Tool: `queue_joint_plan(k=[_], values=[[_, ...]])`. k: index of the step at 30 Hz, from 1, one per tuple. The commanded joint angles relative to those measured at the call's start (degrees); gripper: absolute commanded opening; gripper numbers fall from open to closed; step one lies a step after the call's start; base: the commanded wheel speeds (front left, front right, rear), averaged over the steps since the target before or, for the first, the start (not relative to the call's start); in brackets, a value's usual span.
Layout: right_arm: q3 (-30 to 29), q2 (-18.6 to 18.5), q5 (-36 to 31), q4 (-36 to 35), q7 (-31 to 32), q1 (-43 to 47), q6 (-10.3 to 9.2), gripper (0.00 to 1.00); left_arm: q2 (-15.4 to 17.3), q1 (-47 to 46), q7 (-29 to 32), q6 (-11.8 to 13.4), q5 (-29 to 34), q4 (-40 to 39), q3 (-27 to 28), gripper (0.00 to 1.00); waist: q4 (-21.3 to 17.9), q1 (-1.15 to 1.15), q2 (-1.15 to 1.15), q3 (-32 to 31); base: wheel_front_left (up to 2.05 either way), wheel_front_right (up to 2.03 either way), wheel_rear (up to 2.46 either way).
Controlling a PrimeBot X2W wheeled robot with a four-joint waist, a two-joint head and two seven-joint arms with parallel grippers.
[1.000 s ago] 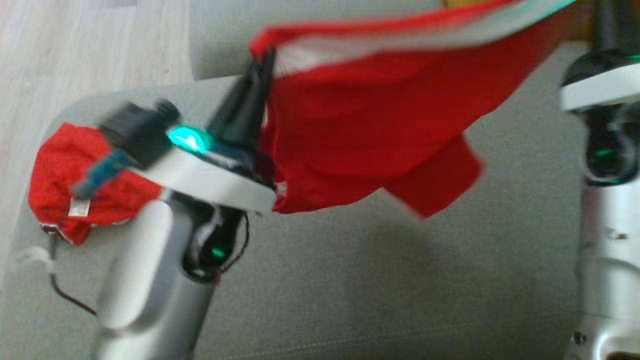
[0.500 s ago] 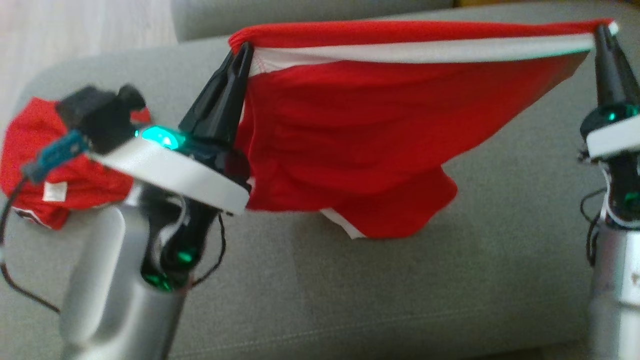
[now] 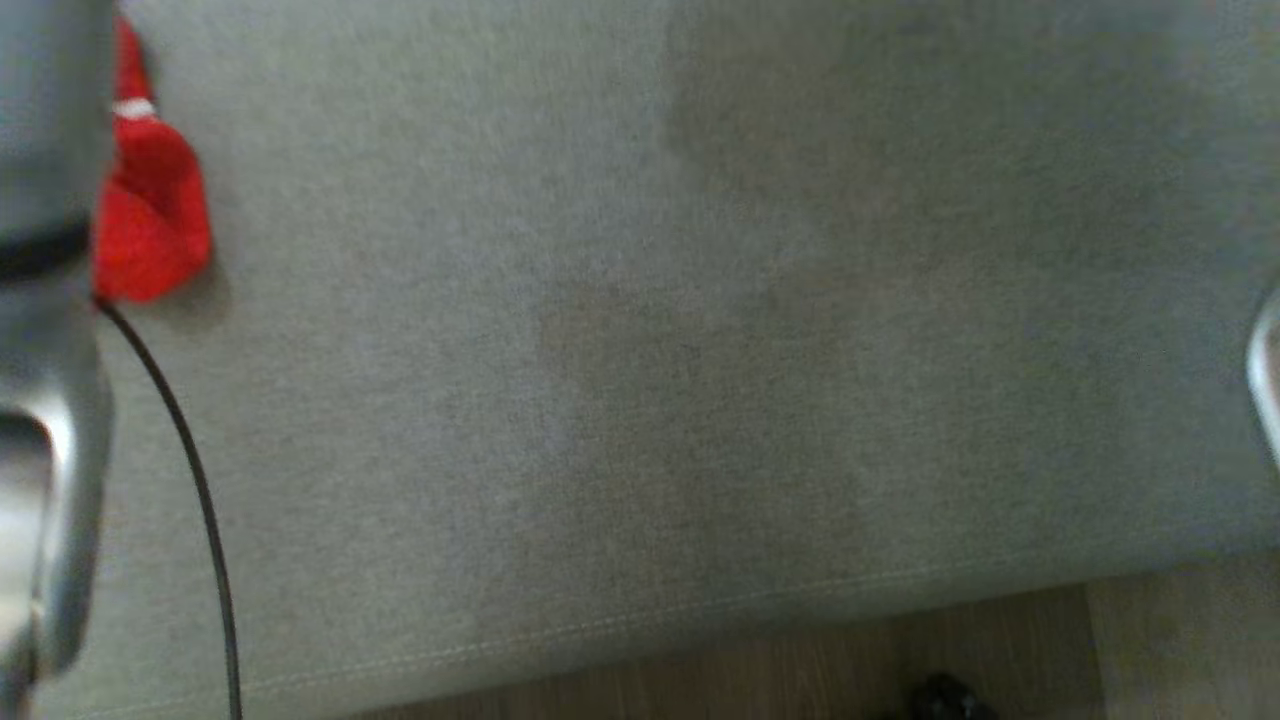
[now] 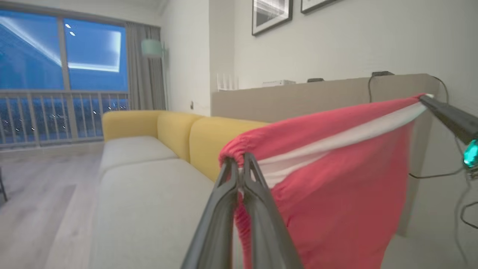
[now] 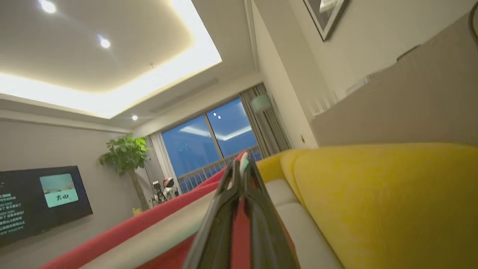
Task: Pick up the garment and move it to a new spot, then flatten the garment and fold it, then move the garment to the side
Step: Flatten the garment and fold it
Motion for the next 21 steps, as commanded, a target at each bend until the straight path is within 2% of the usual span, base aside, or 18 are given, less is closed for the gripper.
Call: queue_joint_plan(k=[1,3,6,9,13,21], values=[[0.8,0.7,-0.2,0.3,-2.7,-1.5,-0.02,0.0,2.5,-3.1,-2.6,-0.1,0.7,0.6,1.3,0.0,-0.7,-0.03,0.0,5.1,0.0,0.0,0.0],[1.8,0.7,-0.6,3.8,-7.3,-3.2,-0.02,0.0,1.9,-5.8,-7.6,-0.2,1.8,5.0,0.8,0.0,-0.6,-0.03,0.0,5.4,0.0,0.0,0.0],[4.8,0.7,0.3,8.7,-9.4,-1.7,-0.02,0.0,0.5,-5.8,-13.0,-0.3,1.4,9.6,-1.4,0.0,-0.4,-0.03,0.0,5.4,0.0,0.0,0.0],[7.7,0.7,1.4,13.9,-9.9,3.3,-0.02,0.0,0.5,-1.8,-14.7,-0.3,0.7,12.9,-7.5,0.0,-0.1,-0.03,0.0,4.6,0.0,0.0,0.0],[10.6,0.7,3.5,21.2,-8.8,10.8,-0.02,0.0,1.7,5.9,-17.0,-0.4,0.3,16.2,-13.3,0.0,0.5,-0.03,0.0,2.5,0.0,0.0,0.0],[16.7,0.3,1.4,30.3,-3.4,22.1,-0.02,0.0,3.0,22.9,-18.0,-0.4,-1.0,20.4,-21.5,0.0,0.7,-0.03,0.0,-3.8,0.0,0.0,0.0]])
